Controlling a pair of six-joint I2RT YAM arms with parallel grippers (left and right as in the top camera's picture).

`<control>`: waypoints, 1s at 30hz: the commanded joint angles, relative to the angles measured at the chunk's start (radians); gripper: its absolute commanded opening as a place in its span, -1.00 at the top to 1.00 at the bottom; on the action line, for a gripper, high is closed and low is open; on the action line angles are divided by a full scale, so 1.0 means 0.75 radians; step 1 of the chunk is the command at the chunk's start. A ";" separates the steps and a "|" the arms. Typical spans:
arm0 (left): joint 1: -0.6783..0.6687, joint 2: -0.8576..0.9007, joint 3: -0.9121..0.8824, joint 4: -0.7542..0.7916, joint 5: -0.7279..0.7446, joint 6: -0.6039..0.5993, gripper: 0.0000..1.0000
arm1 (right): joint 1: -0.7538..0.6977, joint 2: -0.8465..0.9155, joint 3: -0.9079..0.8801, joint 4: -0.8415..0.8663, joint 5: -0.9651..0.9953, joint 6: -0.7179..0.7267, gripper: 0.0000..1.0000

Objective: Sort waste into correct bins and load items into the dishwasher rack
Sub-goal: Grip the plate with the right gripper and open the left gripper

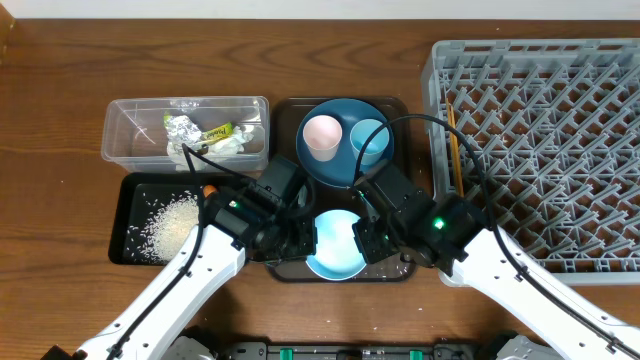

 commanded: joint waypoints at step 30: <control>0.054 -0.042 0.170 0.016 0.093 0.077 0.18 | 0.012 0.048 0.004 0.016 0.083 0.050 0.97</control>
